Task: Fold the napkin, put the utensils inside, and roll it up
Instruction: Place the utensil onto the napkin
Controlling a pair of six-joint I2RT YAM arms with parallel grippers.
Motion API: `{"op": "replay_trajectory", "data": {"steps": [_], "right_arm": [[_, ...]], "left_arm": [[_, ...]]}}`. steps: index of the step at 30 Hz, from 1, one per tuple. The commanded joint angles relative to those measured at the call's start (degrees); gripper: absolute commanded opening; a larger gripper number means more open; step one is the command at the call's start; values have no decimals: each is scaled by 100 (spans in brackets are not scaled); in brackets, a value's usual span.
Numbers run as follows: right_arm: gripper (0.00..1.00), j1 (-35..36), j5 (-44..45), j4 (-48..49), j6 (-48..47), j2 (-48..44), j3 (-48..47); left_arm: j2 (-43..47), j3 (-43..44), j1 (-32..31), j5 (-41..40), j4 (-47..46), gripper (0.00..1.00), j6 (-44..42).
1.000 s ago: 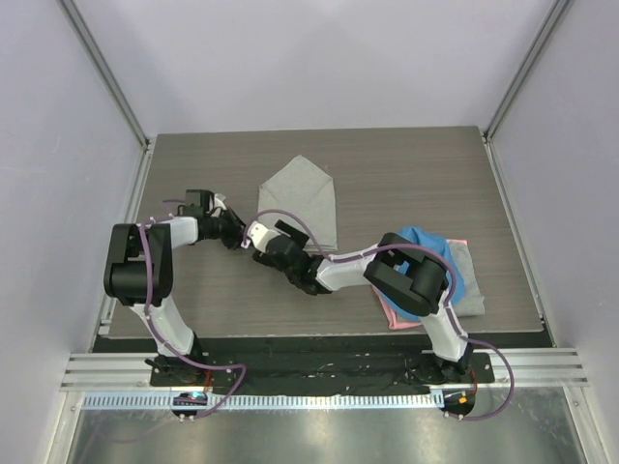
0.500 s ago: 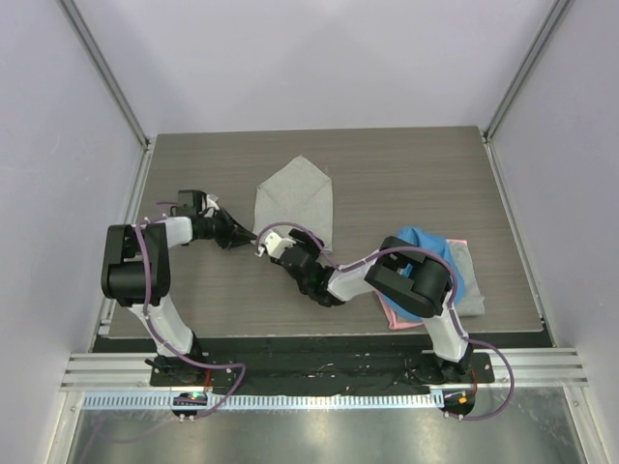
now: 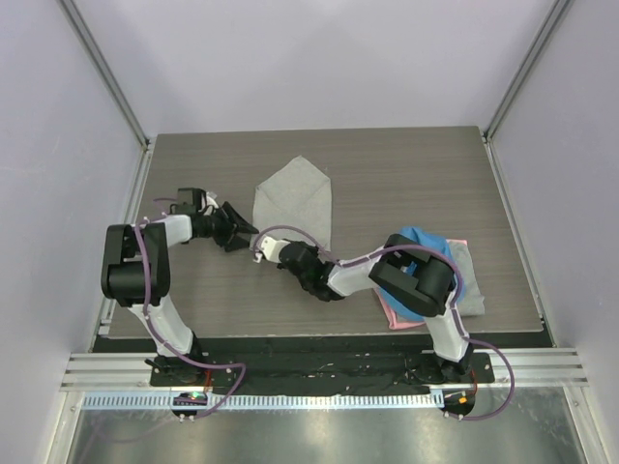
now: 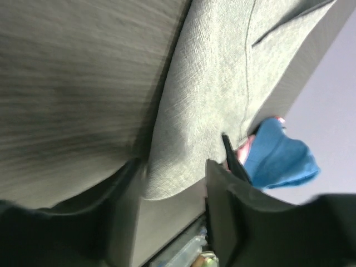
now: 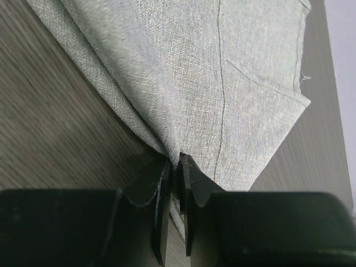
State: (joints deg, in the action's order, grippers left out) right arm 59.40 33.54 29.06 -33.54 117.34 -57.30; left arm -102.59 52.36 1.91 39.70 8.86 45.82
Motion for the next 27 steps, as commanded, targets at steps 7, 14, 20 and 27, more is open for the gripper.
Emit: {"op": "replay_trajectory", "data": {"steps": [7,14,20,27], "right_arm": [[4,-551,-2471,-3220,1032,-370,-1344],[1,-1000,-4194,-4819,1516,-194,-2415],[1,-1439,-5673,-5779,1956,78,-3417],[1,-1931,-7141,-7045,2106,876,-4588]], "left_arm": [[845,-261,46,-1992,-850,71,103],[1468,-699,29,-2729,-1088,75,-425],[2084,-1219,-330,-3099,-1484,76,-819],[2340,-1641,-569,-3189,-1677,77,-882]]}}
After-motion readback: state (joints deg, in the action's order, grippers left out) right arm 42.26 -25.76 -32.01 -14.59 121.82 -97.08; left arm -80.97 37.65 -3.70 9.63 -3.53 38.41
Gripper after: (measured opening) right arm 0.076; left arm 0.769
